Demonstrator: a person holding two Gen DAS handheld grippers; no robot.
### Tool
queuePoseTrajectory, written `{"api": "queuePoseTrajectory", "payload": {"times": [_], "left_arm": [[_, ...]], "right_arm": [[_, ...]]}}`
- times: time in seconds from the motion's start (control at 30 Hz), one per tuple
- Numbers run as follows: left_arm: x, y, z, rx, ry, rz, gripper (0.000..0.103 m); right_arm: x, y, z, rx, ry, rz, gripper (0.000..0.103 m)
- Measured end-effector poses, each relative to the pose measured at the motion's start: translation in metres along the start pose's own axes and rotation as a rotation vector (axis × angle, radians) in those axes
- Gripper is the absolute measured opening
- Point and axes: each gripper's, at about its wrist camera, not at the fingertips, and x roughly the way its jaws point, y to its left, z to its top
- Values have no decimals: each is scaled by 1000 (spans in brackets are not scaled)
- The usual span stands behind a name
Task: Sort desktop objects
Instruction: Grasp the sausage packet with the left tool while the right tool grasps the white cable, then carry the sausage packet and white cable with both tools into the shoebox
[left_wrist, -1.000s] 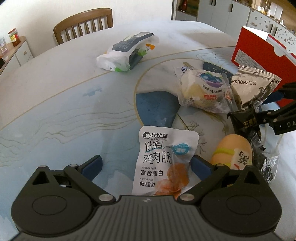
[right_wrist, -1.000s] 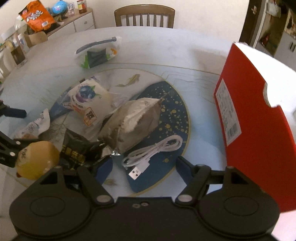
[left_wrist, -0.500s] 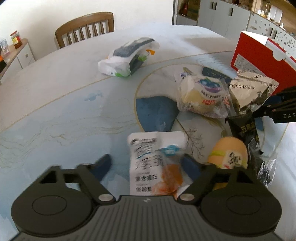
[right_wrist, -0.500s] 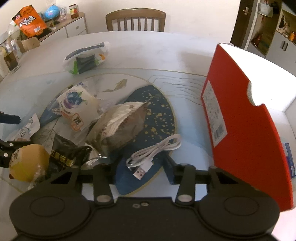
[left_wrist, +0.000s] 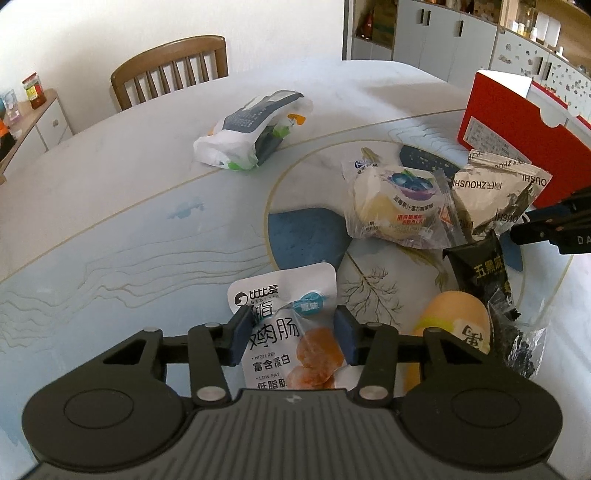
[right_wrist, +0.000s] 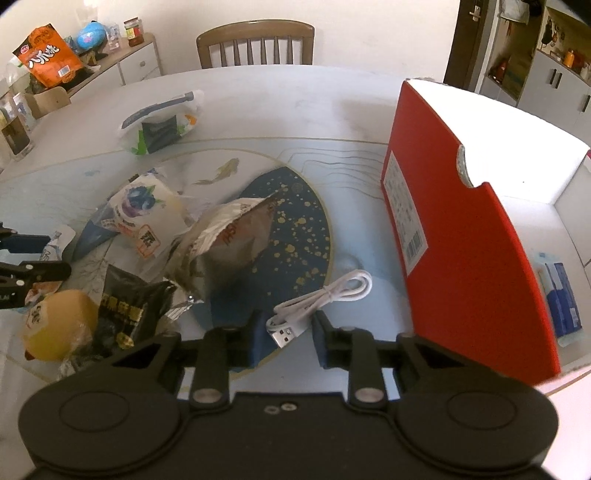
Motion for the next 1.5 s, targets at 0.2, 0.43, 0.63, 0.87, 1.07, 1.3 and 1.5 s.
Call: {"api": "queuePoseTrajectory", "payload": {"times": [0.2,0.43,0.63,0.87,1.07,1.3,1.5], "left_arm": [[-5,5,-3,-36,-11,8,45],[-12,16,-8,-101,-14,11,45],[-21,20,-8,-138,-24,-1,45],[-35,23,-8,-174,-36,-25,45],[-49,22,-10,-183,-44,-45,45],[-59,20,-11,-192,-49,-63,45],[-65,15,-11,-189,-47,-69,45]], "right_arm": [[-8,0,-2,10,-11,16,27],[-21,3,-1,21,-43,37,27],[-30,4,1,26,-61,51,24],[-39,0,3,38,-58,62,19],[-51,0,2,41,-73,78,14],[-62,-1,4,49,-92,92,13],[-77,-2,8,53,-118,110,13]]}}
